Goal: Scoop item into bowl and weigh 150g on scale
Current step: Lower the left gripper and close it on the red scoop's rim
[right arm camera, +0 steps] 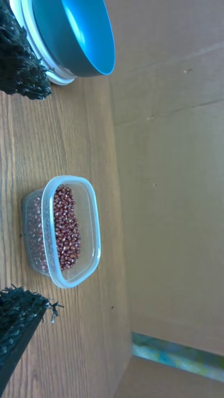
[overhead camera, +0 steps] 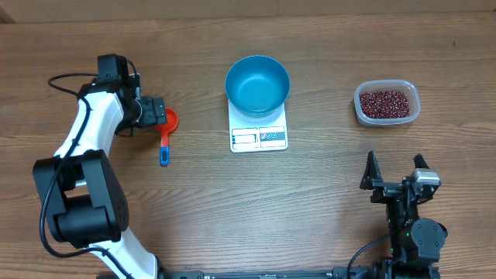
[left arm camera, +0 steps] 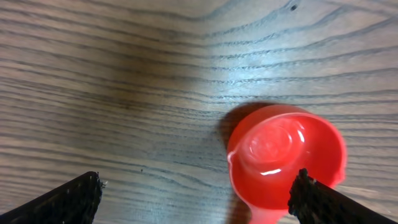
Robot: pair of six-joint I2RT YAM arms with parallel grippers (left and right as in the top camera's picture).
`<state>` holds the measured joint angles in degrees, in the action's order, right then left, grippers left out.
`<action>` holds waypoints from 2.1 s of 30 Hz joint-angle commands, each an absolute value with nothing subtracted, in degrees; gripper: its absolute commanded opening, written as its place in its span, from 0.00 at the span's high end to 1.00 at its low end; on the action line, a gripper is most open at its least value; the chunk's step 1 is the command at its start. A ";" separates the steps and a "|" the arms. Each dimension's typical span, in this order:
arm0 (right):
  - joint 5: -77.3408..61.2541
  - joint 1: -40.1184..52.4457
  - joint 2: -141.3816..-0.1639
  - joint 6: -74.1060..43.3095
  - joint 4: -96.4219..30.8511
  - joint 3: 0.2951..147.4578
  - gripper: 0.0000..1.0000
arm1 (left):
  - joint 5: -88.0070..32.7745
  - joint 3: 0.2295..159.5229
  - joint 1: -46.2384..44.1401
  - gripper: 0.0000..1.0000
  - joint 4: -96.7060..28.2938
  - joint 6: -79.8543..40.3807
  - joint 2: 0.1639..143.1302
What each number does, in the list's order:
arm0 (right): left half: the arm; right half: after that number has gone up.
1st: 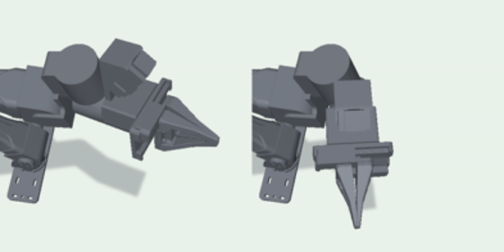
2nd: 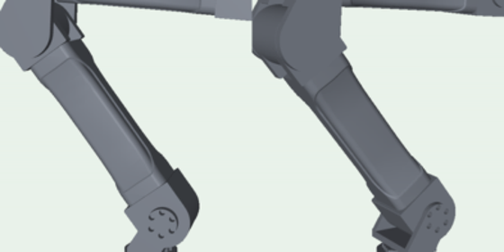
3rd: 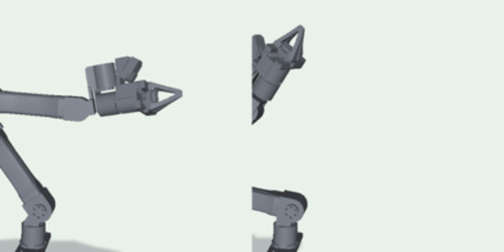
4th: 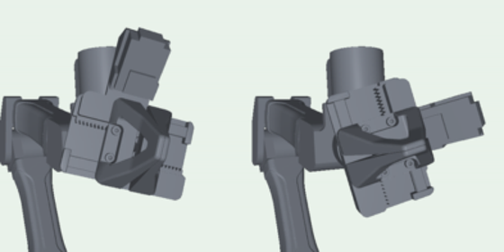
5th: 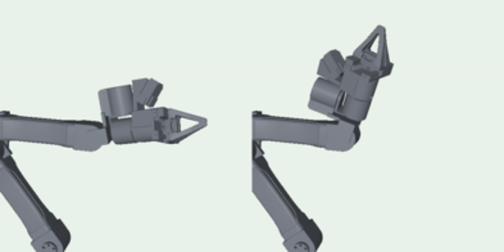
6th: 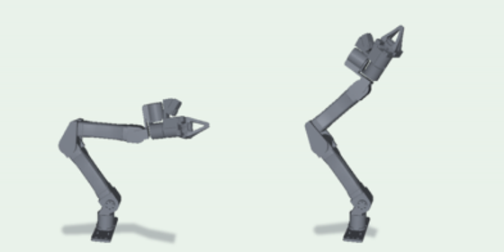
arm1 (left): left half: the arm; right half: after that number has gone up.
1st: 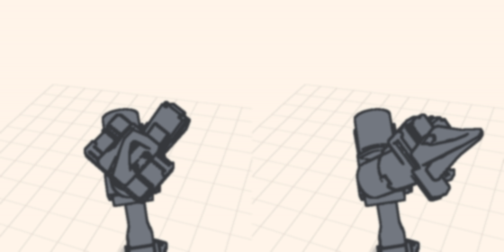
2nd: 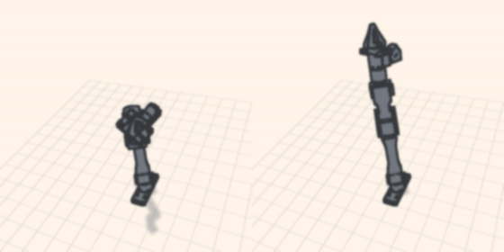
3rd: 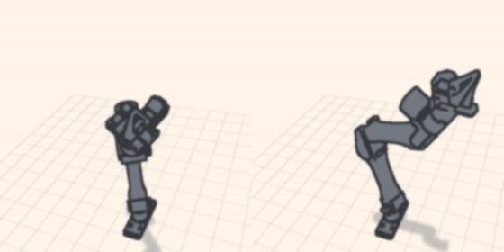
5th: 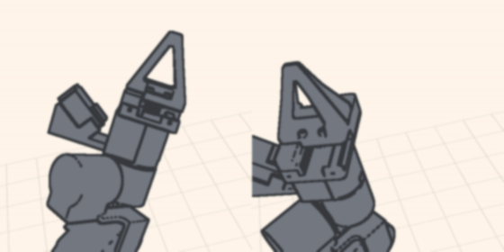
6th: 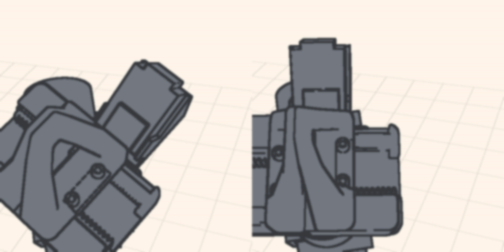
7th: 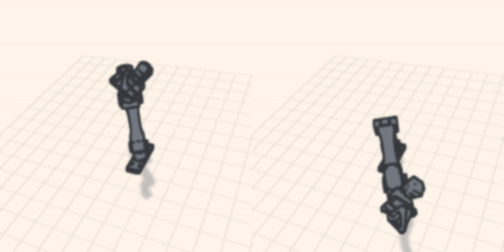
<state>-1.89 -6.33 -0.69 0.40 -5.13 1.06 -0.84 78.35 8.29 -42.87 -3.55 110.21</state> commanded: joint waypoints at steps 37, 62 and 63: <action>-1.13 -6.11 -0.14 0.19 -4.82 0.45 0.00 | 0.62 74.37 8.23 0.00 -37.85 -4.27 113.14; -1.13 -6.11 -0.14 0.19 -4.82 0.45 0.00 | 0.64 72.62 8.23 0.00 -36.27 -4.25 113.16; -1.13 -6.11 -0.14 0.19 -4.82 0.45 0.00 | 0.62 72.23 8.23 0.00 -35.79 -4.25 113.16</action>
<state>-1.89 -6.33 -0.69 0.40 -5.15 1.06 -0.16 73.43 8.29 -36.42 -3.55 112.44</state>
